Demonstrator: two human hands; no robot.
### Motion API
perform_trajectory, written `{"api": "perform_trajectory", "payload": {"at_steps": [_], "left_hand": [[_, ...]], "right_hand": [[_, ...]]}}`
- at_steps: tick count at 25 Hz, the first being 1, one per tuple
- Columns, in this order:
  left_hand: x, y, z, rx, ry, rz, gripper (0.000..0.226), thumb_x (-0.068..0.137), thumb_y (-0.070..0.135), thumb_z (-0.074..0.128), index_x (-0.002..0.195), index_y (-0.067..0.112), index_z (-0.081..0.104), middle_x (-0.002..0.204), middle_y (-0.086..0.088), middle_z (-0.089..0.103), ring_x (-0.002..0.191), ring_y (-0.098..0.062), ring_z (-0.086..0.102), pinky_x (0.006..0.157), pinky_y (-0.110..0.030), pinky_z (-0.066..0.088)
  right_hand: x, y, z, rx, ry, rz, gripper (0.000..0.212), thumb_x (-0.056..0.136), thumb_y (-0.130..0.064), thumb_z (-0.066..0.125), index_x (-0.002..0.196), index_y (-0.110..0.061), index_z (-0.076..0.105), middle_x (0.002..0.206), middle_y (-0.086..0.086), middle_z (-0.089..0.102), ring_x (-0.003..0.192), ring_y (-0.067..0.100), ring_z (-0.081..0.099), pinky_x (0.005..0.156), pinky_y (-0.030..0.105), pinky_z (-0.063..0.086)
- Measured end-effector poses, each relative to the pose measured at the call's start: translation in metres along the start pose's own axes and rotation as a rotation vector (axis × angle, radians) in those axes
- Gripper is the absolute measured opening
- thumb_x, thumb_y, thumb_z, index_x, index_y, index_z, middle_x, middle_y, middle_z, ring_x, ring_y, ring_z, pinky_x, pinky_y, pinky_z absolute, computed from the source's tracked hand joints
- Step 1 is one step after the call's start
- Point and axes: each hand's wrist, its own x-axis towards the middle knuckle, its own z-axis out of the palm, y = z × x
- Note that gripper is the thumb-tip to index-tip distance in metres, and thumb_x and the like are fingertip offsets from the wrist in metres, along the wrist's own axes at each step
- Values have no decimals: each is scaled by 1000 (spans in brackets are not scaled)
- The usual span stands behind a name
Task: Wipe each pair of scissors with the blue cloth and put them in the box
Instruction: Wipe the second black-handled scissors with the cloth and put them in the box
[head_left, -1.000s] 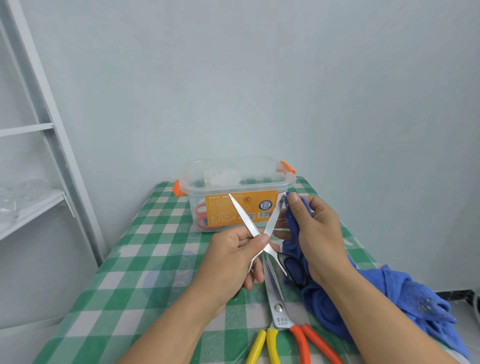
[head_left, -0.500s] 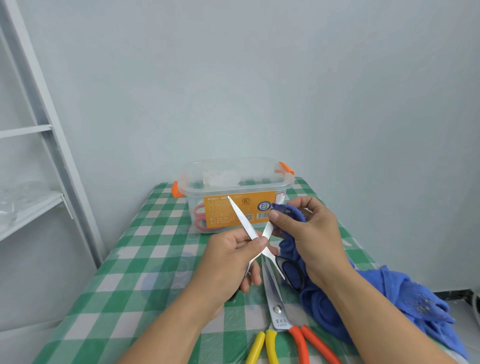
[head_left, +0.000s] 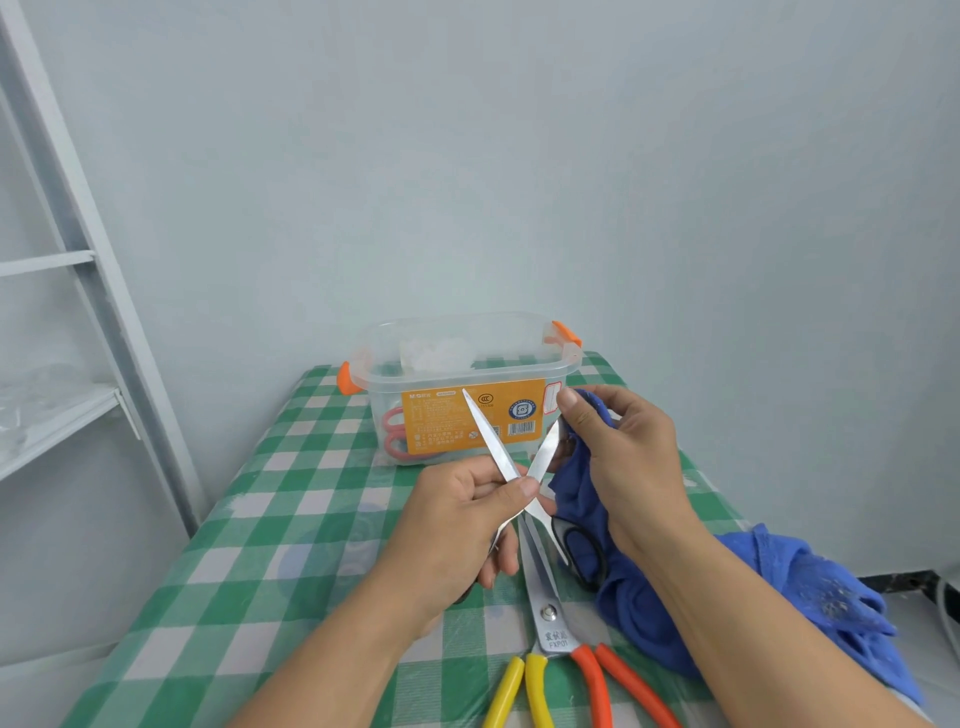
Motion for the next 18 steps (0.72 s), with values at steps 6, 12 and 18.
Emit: {"api": "perform_trajectory", "payload": {"at_steps": [6,12,18], "left_hand": [[-2,3,3,-22,-37,-20,18,99,14,58,99,0,69,51,8,65,33,-8,42,36,-19,32],[1,1,-1,-54,-17,-49,19,98,16,61,95,1,72,68,-1,74,37,-12,45,36,-21,33],[3,0,-3,-114,6,-57,17,97,15,60,96,1,70,95,-9,78,40,-13,47,35,-21,33]], "right_hand": [[-2,-6,-2,-16,46,-24,21,101,-19,59,94,1,56,57,0,67,48,15,65,44,25,51],[7,-2,-11,-9,170,-57,23,100,-29,60,90,-8,59,70,-1,67,63,9,62,60,29,56],[3,-3,-12,18,41,-109,11,90,-13,73,79,-12,73,74,2,75,70,13,69,67,24,55]]}}
